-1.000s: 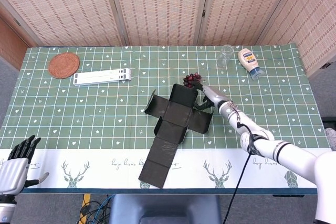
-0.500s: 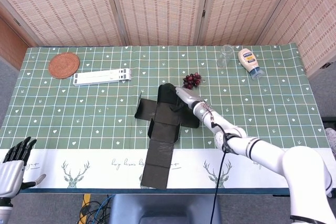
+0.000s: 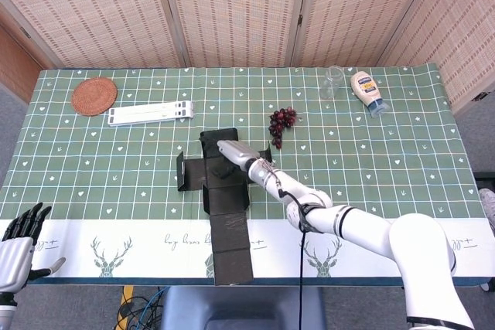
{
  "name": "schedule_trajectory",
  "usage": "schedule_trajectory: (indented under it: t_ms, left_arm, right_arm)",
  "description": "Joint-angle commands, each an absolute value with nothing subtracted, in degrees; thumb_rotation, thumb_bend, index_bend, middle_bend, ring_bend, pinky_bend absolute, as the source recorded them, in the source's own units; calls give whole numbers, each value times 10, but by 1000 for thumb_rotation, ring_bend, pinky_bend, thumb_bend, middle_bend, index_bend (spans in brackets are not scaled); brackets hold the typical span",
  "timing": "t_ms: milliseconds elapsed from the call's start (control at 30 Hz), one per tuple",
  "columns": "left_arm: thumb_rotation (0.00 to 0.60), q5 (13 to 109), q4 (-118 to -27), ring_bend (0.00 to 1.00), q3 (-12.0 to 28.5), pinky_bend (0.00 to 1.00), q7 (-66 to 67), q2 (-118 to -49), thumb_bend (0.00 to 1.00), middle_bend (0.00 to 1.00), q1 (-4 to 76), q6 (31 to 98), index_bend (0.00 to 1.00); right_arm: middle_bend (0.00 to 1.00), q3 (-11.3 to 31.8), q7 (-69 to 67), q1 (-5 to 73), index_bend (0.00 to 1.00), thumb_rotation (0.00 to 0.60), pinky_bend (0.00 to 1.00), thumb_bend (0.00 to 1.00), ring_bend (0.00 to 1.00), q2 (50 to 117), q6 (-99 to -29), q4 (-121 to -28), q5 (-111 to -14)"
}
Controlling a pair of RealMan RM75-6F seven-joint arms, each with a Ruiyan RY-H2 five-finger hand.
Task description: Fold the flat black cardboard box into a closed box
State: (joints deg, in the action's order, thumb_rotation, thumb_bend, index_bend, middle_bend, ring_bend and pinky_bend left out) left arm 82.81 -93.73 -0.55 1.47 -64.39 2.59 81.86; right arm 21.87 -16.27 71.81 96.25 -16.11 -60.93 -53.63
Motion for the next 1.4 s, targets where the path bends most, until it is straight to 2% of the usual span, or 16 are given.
schedule_trajectory:
  t_ms: [33,100,167,400,500,733,1033,1233,1400]
  left_arm:
    - [600,828,-938,0,-5,82,15,-643,140,0,26,819,26]
    - [600,828,-938,0,-5,82,16,-643,140,0,27,818,26]
    - [600,830,-940,0,-4,82,18,-644,140,0,29,816,26]
    - [600,838,-943,0,-4,82,23,-647,140,0,34,812,26]
    - [600,836,-944,0,-4,82,23,-645,141,0,33,813,26]
    - [600,836,-942,0,-7,82,16,-642,140,0,25,822,26]
    - [600,838,-936,0,-10,82,5,-640,140,0,16,833,26]
    - [600,839,-930,0,-11,83,-4,-641,140,0,10,838,26]
    - [600,847,-927,0,-12,82,-8,-643,140,0,10,841,26]
  right_arm:
    - [151,224,-152,694,0,600,218,527,122,955,-226,-646,-602]
    - [177,211,-146,676,2,600,200,539,107,945,-263,-675,-657]
    - [216,194,-146,667,18,600,196,548,103,928,-271,-701,-697]
    - [259,125,-115,663,189,600,195,580,103,894,-281,-769,-812]
    - [268,107,-88,666,214,600,195,603,103,900,-297,-767,-840]
    - [275,101,-48,683,240,600,195,620,103,944,-324,-734,-861]
    - [307,86,30,708,256,600,195,621,103,989,-315,-694,-860]
    - [360,60,70,689,264,600,195,622,103,958,-324,-722,-858]
    - [387,36,95,660,268,600,195,623,103,903,-348,-774,-859]
